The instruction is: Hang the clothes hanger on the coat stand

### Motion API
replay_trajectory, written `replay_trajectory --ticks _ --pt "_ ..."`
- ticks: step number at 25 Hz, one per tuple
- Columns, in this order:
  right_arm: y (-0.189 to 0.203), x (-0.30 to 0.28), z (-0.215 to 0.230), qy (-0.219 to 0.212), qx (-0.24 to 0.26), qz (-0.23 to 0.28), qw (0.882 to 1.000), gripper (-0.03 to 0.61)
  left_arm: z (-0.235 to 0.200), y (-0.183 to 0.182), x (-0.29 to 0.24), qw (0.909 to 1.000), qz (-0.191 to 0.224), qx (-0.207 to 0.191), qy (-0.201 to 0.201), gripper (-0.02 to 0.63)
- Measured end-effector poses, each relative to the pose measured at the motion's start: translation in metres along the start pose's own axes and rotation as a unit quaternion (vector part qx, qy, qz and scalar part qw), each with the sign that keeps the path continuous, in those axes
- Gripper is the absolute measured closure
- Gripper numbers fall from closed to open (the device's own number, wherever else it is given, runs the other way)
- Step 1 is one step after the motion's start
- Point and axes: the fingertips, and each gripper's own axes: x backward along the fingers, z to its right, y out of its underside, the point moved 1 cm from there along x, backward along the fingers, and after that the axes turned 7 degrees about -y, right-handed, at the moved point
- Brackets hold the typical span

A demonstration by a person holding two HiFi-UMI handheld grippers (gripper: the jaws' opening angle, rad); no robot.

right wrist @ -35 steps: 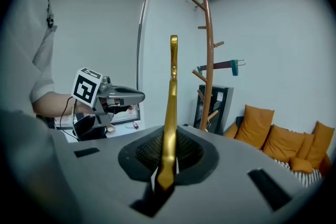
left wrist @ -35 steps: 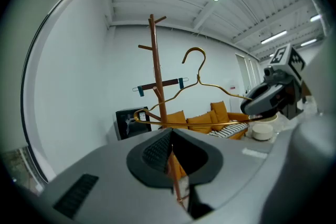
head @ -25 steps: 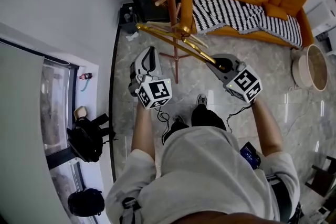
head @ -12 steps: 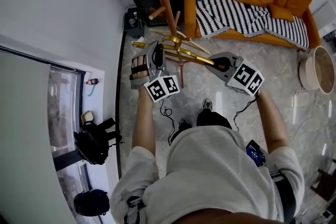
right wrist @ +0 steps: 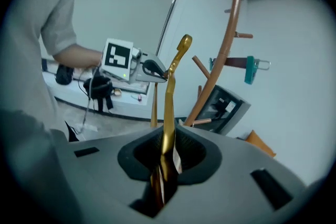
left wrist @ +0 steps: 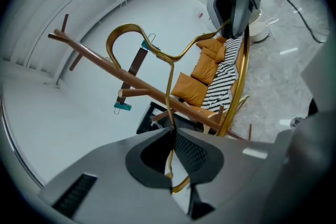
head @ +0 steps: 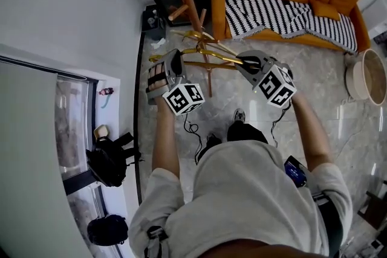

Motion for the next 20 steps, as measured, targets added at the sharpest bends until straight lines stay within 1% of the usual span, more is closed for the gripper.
replay_trajectory --ticks 2,5,6,7,8,9,13,15,16,17,19,20 --pt "0.003 -0.005 0.005 0.043 0.048 -0.036 0.997 0.551 0.003 0.005 -0.001 0.9998 -0.014 0.014 0.005 0.589" --pt "0.004 -0.011 0.012 0.092 0.097 -0.059 0.989 0.547 0.009 0.013 -0.002 0.9986 -0.037 0.035 0.015 0.588" --pt "0.003 -0.011 0.015 0.109 0.111 -0.063 0.986 0.523 0.010 0.016 -0.003 0.9980 -0.044 0.040 0.020 0.589" --pt "0.001 -0.011 0.017 0.123 0.124 -0.065 0.982 0.479 0.012 0.018 -0.004 0.9974 -0.049 0.046 0.025 0.589" --pt "-0.001 -0.011 0.018 0.133 0.135 -0.065 0.980 0.457 0.012 0.019 -0.004 0.9969 -0.053 0.051 0.029 0.589" --pt "-0.003 -0.010 0.018 0.139 0.146 -0.063 0.977 0.449 0.013 0.021 -0.006 0.9963 -0.058 0.055 0.031 0.589" --pt "-0.011 -0.008 0.017 0.159 0.199 -0.057 0.965 0.449 0.014 0.024 -0.009 0.9951 -0.074 0.056 0.036 0.591" --pt "-0.013 -0.009 0.018 0.162 0.213 -0.058 0.962 0.449 0.013 0.022 -0.010 0.9951 -0.077 0.052 0.032 0.591" --pt "-0.014 -0.010 0.019 0.162 0.216 -0.059 0.961 0.451 0.013 0.021 -0.011 0.9952 -0.079 0.049 0.030 0.591" --pt "-0.015 -0.010 0.021 0.163 0.219 -0.059 0.960 0.472 0.013 0.019 -0.011 0.9953 -0.080 0.046 0.028 0.591" --pt "-0.017 -0.009 0.025 0.165 0.226 -0.056 0.958 0.547 0.012 0.016 -0.012 0.9950 -0.086 0.045 0.024 0.591" --pt "-0.019 -0.008 0.026 0.164 0.228 -0.054 0.958 0.555 0.010 0.015 -0.012 0.9947 -0.090 0.046 0.022 0.592"
